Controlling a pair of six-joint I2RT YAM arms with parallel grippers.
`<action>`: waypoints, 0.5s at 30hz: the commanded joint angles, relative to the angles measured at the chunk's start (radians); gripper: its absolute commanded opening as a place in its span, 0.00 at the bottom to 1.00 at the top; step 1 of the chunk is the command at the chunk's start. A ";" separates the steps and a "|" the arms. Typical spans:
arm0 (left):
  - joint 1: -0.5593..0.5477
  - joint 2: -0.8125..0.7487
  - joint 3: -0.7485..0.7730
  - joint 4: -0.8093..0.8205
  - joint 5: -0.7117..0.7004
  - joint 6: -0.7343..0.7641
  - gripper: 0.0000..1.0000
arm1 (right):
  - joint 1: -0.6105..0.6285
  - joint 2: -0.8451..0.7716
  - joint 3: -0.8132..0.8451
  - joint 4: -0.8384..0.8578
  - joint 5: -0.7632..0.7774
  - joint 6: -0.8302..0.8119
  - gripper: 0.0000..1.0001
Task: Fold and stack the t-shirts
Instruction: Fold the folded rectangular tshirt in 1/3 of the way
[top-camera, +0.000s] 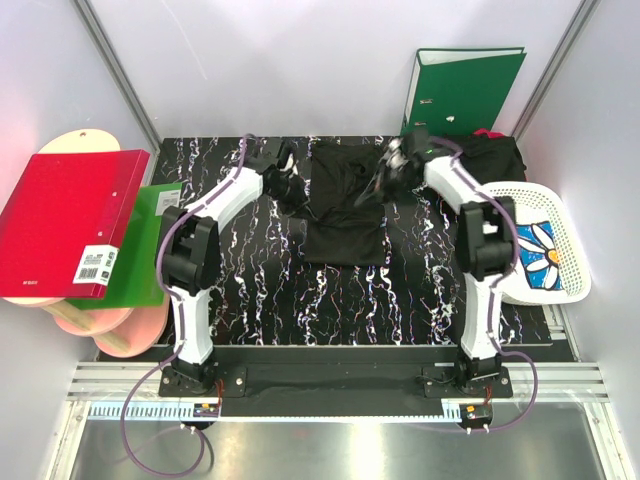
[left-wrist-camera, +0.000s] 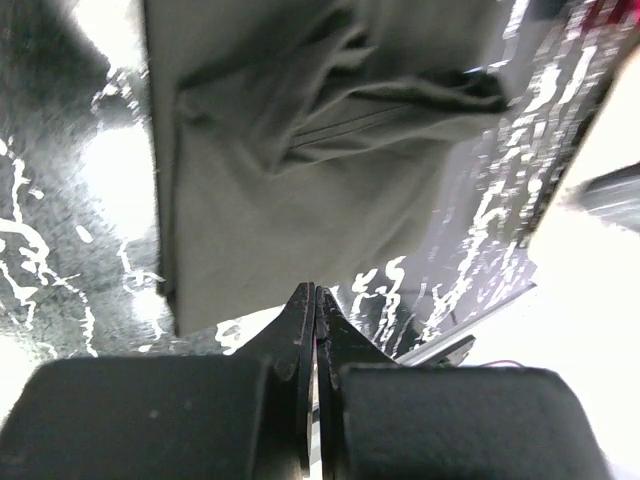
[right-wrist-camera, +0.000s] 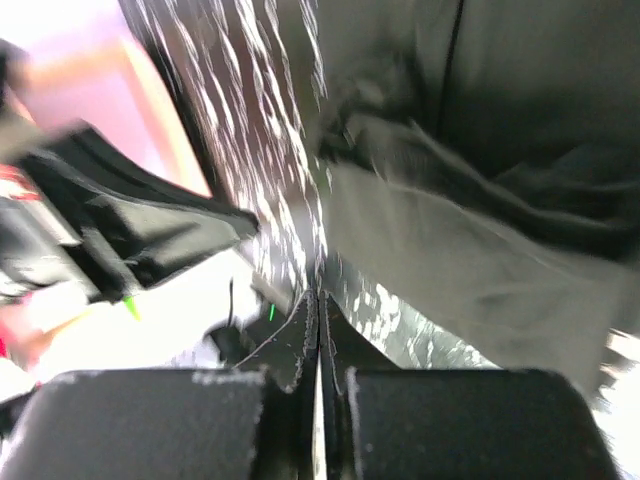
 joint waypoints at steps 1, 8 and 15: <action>0.009 -0.027 -0.054 0.019 0.015 0.018 0.00 | 0.074 0.101 -0.053 -0.010 -0.241 0.002 0.00; 0.015 -0.037 -0.084 0.017 0.011 0.029 0.00 | 0.119 0.207 -0.010 -0.012 -0.306 0.021 0.00; 0.035 -0.052 -0.096 0.016 0.001 0.030 0.00 | 0.128 0.288 0.097 -0.024 -0.262 0.053 0.00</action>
